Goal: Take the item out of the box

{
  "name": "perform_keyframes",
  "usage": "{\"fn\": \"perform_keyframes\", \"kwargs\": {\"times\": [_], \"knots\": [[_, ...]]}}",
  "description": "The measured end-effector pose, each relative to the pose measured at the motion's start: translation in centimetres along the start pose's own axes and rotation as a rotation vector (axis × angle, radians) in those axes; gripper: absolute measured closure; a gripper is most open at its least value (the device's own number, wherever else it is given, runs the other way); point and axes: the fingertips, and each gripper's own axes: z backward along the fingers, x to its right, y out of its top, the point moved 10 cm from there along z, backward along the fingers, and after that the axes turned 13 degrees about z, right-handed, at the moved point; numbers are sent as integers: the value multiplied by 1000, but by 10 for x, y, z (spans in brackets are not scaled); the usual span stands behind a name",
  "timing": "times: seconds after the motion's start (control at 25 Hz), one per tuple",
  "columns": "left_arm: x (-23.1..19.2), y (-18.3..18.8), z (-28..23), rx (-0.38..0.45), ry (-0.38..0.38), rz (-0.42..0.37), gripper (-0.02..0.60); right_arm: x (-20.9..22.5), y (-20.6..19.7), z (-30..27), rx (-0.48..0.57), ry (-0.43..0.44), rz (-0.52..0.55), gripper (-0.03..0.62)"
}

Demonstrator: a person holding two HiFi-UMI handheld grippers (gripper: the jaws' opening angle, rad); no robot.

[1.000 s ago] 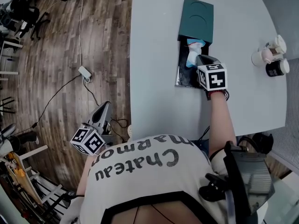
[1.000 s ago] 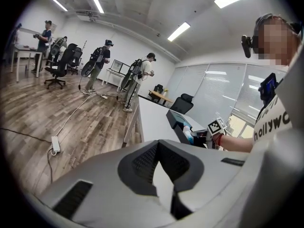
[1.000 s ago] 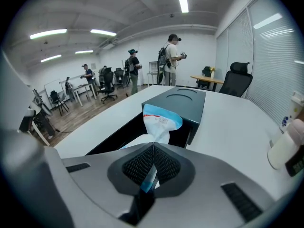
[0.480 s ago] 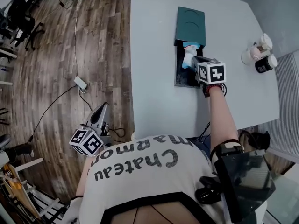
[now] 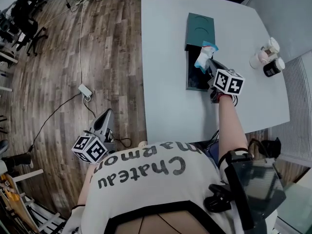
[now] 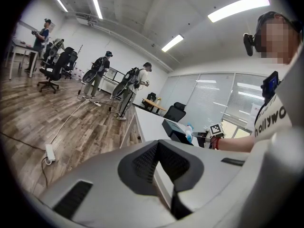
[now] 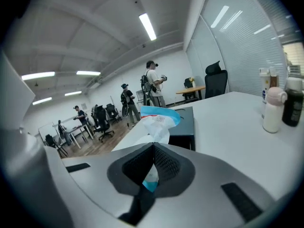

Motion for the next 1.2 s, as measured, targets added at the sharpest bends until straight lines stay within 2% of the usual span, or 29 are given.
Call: {"fn": "perform_keyframes", "kwargs": {"times": [0.12,0.28,0.4,0.84,1.2], "knots": [[-2,0,3,-7,-25,0,591,-9,-7,14,32,23,-79,592],[-4,3,6,-11,-67,-9,590,-23,-15,37,64,2,-134,592],[-7,5,8,-19,-95,-14,591,-40,-23,53,70,17,-195,592],[-5,4,16,-69,-219,-45,591,-100,-45,108,72,-11,-145,592],[-23,4,51,-75,-253,-55,591,-151,-47,156,152,-5,-160,592]]}}
